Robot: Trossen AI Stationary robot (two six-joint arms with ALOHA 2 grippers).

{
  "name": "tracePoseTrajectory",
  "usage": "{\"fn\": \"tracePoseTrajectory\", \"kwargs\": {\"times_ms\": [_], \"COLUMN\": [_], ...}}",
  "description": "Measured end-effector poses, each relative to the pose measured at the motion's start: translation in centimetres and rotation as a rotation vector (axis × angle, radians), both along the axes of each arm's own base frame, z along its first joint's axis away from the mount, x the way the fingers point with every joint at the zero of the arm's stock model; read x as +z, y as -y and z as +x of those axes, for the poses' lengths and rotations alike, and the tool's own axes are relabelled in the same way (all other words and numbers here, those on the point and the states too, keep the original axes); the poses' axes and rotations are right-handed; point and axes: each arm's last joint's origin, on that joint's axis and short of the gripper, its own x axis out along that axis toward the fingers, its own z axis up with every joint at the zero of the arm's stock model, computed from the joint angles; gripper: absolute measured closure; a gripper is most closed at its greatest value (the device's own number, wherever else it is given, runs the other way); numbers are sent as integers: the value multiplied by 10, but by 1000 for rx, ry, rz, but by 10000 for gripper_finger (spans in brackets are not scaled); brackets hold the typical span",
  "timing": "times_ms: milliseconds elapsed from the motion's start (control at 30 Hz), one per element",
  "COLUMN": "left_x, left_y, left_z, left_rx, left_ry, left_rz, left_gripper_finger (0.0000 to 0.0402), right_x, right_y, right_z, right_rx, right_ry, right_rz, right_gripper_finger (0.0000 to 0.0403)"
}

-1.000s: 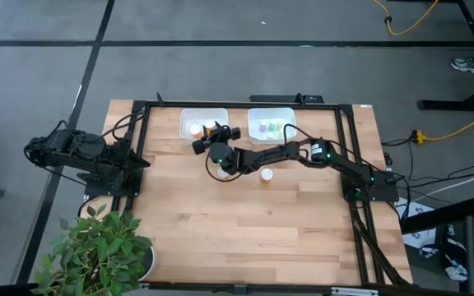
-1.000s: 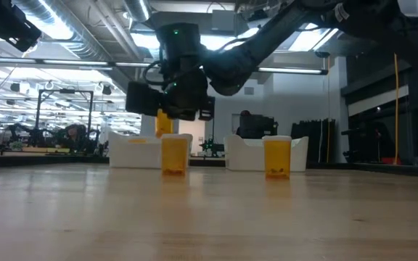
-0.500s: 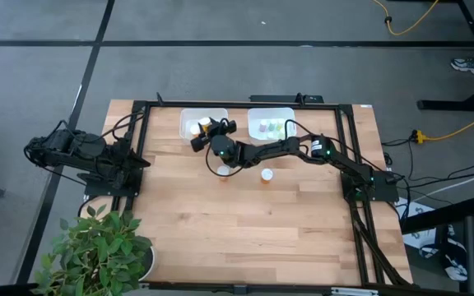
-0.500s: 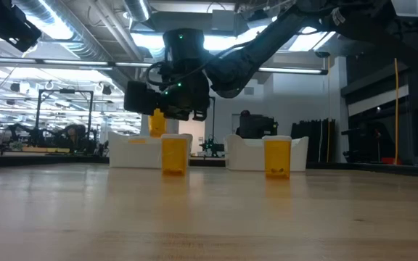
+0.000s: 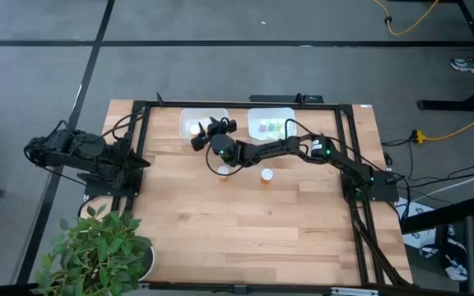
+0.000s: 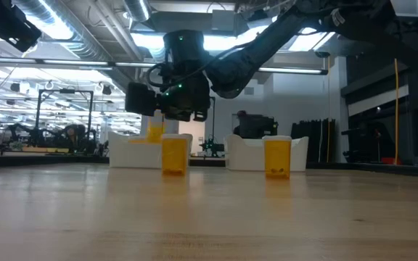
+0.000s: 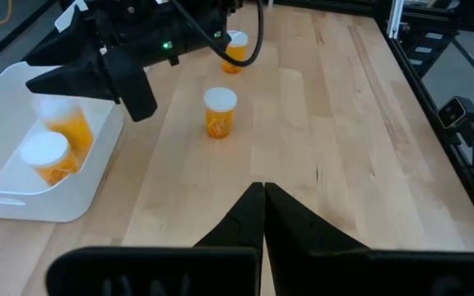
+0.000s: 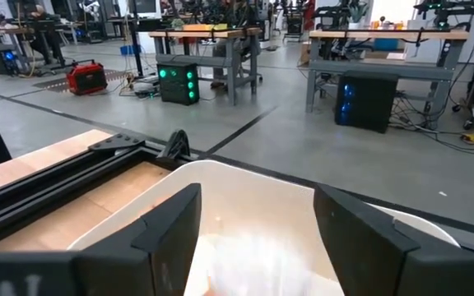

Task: Pick and place medicine bottles into bin by pill shape (circle, oval)
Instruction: Put the bottom left large orange pill bottle into the left white bin, then put the orange pill bottle into the left white bin

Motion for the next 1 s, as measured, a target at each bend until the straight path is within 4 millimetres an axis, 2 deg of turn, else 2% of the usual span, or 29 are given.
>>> {"fn": "tracePoseTrajectory", "kwargs": {"times_ms": [333,500,800,1000], "left_x": [0,0,0,0], "left_y": [0,0,0,0], "left_z": [0,0,0,0], "left_rx": [0,0,0,0], "left_ry": [0,0,-1,-1], "left_rz": [0,0,0,0], "left_gripper_finger": [401,401,401,401], "right_x": [0,4,30,55], "right_y": [0,0,-4,-19], "right_z": [0,1,11,17], "right_rx": [2,2,19,-39], "right_ry": [-3,15,-33,-54], "right_rz": [1,-2,-101,-157], "right_gripper_finger": [221,225,229,230]}}
